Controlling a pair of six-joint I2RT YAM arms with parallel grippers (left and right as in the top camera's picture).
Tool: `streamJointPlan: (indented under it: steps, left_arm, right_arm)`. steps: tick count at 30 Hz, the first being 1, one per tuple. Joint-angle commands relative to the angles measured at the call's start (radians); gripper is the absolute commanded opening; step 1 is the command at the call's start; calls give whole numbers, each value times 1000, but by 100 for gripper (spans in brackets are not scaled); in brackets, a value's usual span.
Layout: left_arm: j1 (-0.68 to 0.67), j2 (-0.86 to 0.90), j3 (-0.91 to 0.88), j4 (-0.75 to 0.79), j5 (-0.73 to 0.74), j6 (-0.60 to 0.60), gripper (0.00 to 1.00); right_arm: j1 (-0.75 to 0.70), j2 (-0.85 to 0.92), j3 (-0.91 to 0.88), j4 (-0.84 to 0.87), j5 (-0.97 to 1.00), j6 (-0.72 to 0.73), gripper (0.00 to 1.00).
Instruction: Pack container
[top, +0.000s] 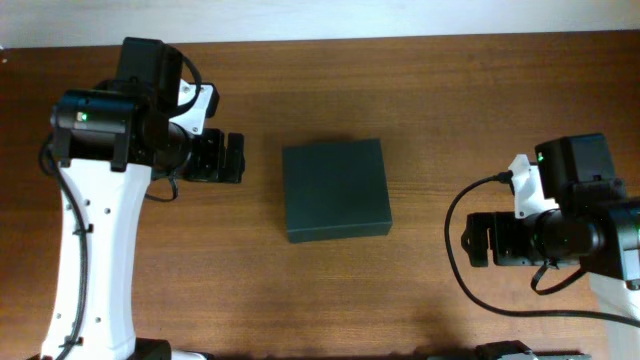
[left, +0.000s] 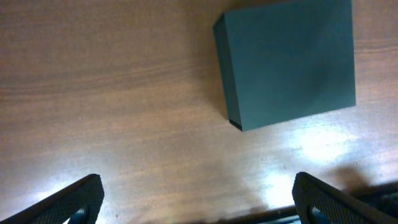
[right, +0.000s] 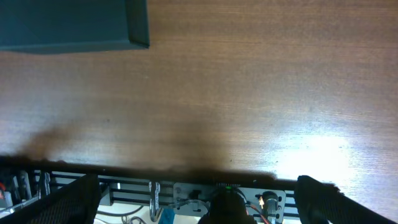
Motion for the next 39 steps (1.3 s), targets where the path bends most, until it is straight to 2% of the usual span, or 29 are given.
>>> streamJointPlan:
  steps: [1, 39]
  left_arm:
    - [5, -13, -46, 45, -11, -10, 99]
    - [5, -10, -50, 55, -11, -10, 99]
  right_arm:
    - [5, 16, -6, 29, 21, 8, 99]
    - [5, 65, -6, 63, 20, 8, 99]
